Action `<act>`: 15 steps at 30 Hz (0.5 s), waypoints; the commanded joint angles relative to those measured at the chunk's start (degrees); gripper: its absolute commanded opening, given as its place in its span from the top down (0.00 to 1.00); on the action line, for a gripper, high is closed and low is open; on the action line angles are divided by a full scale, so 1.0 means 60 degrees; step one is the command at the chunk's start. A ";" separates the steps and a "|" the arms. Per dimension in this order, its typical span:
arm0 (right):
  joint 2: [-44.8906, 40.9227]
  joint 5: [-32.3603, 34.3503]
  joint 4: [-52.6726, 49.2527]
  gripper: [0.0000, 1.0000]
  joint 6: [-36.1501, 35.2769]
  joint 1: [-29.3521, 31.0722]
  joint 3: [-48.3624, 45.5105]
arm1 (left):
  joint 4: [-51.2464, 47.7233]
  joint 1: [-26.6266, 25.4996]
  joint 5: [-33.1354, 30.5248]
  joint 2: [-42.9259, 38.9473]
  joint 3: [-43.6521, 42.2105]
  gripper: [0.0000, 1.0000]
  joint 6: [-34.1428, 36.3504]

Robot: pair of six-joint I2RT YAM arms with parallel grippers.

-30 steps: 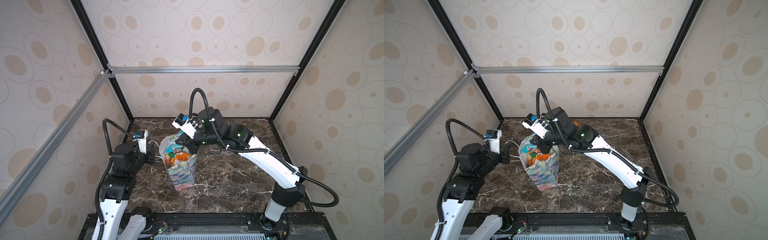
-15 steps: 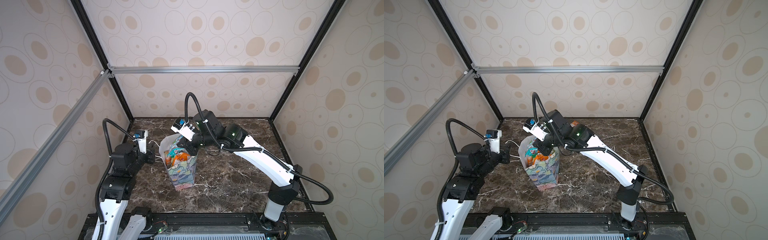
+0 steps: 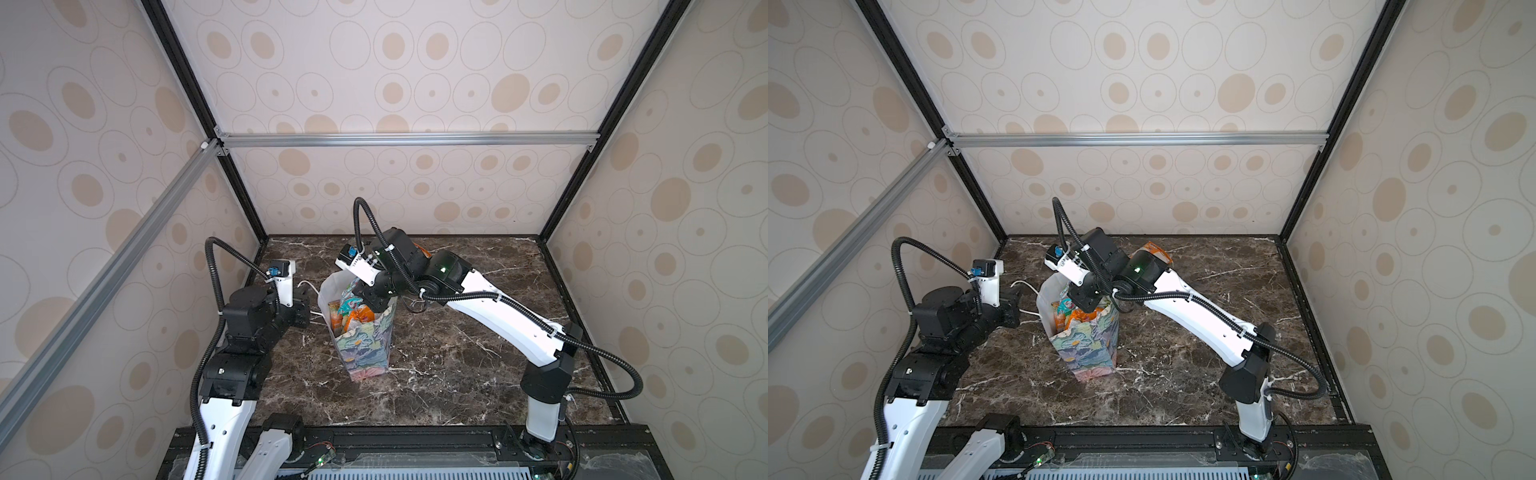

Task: Place the snacks into the paper bag
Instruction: 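Lower the teal packet into the bag and open the right gripper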

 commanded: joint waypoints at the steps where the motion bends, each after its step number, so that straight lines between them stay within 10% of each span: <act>1: 0.0146 0.0154 -0.0005 1.00 -0.0195 0.0108 0.0455 | 0.0011 -0.0021 0.0018 -0.0075 0.0271 0.96 0.0218; 15: 0.0438 0.0446 -0.0020 1.00 -0.0111 0.0195 0.0375 | 0.0008 -0.0022 0.0032 0.0012 0.0326 0.97 0.0221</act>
